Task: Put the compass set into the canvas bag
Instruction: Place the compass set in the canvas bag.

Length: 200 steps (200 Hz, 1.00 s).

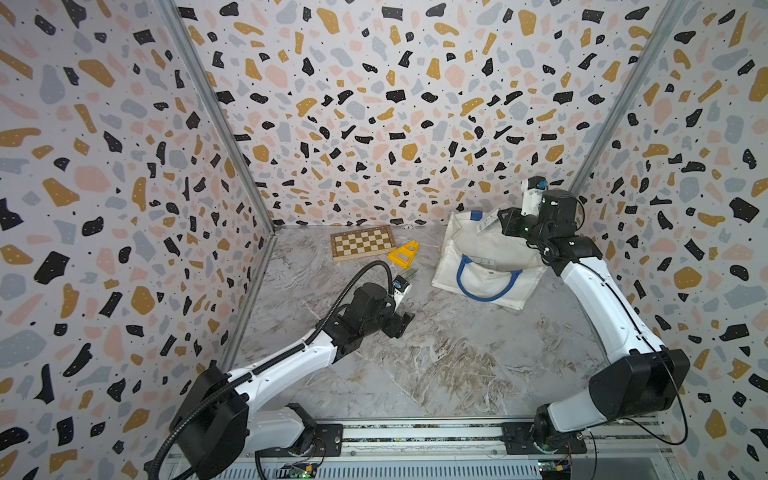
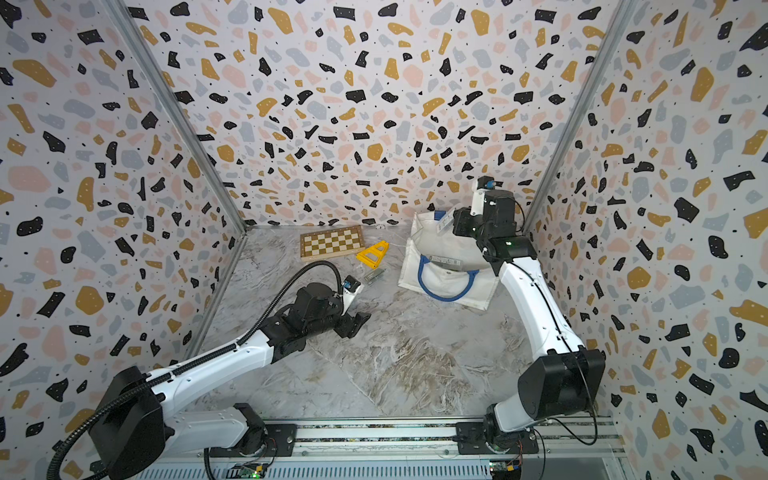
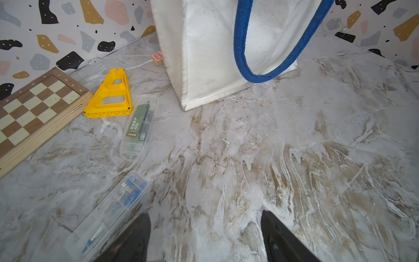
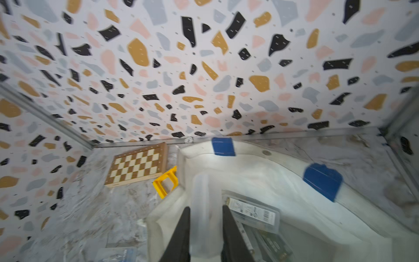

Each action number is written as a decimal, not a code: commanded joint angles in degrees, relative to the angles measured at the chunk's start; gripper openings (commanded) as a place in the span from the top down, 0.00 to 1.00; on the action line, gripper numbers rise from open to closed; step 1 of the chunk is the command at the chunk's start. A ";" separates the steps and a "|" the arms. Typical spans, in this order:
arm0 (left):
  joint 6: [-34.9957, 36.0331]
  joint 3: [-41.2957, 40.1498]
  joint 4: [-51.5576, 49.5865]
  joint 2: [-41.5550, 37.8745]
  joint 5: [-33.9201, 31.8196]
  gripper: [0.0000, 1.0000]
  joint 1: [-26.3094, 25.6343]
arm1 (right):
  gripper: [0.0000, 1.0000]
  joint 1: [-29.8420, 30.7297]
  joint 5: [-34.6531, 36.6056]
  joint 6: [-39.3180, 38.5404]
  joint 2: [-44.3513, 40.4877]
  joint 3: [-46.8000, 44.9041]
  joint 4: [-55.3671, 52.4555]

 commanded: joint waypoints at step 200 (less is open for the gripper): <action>1.60 5.68 -0.08 8.58 0.67 0.22 2.58 | 0.57 -0.21 -1.06 -0.33 13.43 -5.51 1.17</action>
